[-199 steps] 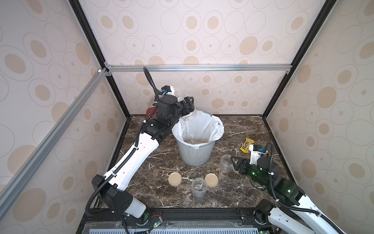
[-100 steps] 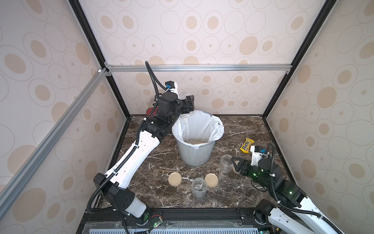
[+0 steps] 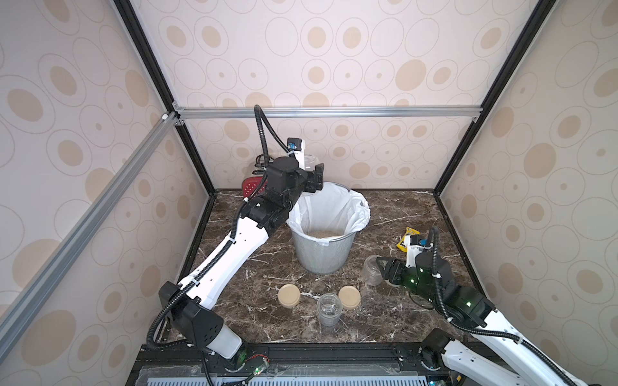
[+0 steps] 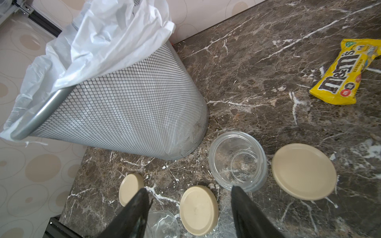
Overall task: Empty moldy rice from jars
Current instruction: Pour the moldy rice from the jar into the trash bin.
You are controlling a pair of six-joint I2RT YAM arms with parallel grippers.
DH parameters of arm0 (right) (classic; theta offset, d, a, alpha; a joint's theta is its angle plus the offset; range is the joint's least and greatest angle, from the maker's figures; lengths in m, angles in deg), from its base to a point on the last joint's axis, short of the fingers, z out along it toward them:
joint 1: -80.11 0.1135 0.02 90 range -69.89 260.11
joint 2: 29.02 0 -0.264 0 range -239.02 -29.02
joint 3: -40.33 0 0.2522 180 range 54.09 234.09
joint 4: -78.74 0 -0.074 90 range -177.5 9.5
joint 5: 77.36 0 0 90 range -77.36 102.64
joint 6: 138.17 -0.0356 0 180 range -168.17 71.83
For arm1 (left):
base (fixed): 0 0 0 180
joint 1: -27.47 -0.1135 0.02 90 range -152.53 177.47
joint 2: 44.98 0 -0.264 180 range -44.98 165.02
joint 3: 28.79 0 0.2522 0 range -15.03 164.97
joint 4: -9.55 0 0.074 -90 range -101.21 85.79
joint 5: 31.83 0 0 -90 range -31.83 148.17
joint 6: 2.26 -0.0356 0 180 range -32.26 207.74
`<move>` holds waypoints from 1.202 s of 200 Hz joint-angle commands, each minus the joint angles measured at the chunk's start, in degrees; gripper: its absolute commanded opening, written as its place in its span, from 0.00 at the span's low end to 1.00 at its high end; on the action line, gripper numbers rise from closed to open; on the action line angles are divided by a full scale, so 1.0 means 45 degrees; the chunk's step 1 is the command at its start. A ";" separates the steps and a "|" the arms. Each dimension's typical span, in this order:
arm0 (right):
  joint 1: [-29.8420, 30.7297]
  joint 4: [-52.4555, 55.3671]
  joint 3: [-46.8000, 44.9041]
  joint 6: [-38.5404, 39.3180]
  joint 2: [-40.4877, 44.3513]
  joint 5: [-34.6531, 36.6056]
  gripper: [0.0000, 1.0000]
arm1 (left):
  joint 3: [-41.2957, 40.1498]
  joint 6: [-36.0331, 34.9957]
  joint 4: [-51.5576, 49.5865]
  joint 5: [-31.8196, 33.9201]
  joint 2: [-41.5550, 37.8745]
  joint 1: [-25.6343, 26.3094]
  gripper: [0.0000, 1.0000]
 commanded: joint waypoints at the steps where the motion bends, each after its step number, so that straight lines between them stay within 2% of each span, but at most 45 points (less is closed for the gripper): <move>1: 0.0083 -0.0267 0.0607 0.0248 -0.0412 -0.0281 0.66 | -0.0008 -0.0542 0.1349 -0.0043 -0.0182 0.0161 0.45; 62: 0.0086 -0.0313 0.0535 0.0142 -0.0391 -0.0336 0.66 | -0.0183 -0.1832 0.1571 0.0485 -0.0041 0.0948 0.45; 102: 0.0085 -0.0200 0.0343 0.0020 0.0046 -0.0124 0.66 | -0.0011 -0.3451 0.1757 0.1822 0.0246 0.1896 0.45; 125: 0.0083 -0.0006 0.0311 0.0057 0.0228 -0.0012 0.66 | -0.0016 -0.2355 0.1801 0.2025 0.0182 0.1799 0.46; 154: 0.0080 -0.0122 0.0128 -0.0040 0.0365 0.0007 0.66 | -0.0508 0.1187 0.2487 -0.0294 -0.0063 0.0617 0.43; 164: 0.0080 -0.0155 0.0098 -0.0079 0.0373 -0.0023 0.66 | -0.0622 0.0548 0.2809 0.0013 -0.0075 0.0746 0.41; 183: 0.0080 -0.0124 0.0081 -0.0083 0.0375 -0.0067 0.66 | -0.0046 -0.2696 0.2256 0.2218 0.0265 0.2051 0.42; 190: 0.0094 -0.0119 0.0042 -0.0093 0.0392 -0.0072 0.66 | 0.0000 -0.3144 0.2181 0.2623 0.0358 0.2302 0.43; 196: 0.0080 -0.0128 0.0007 -0.0089 0.0401 -0.0023 0.66 | -0.0026 -0.2931 0.2116 0.2665 0.0332 0.2311 0.44; 206: 0.0084 -0.0162 -0.0053 -0.0109 0.0426 -0.0013 0.66 | -0.0330 -0.1602 0.2309 0.2555 0.0180 0.2010 0.45; 224: 0.0080 -0.0206 -0.0070 -0.0120 0.0458 -0.0050 0.66 | -0.1119 0.1579 0.3210 0.0324 -0.0131 0.0675 0.44; 230: 0.0083 -0.0177 -0.0061 -0.0118 0.0468 -0.0056 0.66 | -0.1200 0.1426 0.3478 0.0336 -0.0161 0.0628 0.44; 240: 0.0095 -0.0126 -0.0041 -0.0089 0.0507 -0.0058 0.66 | -0.0941 0.0014 0.3391 0.0996 -0.0144 0.1047 0.43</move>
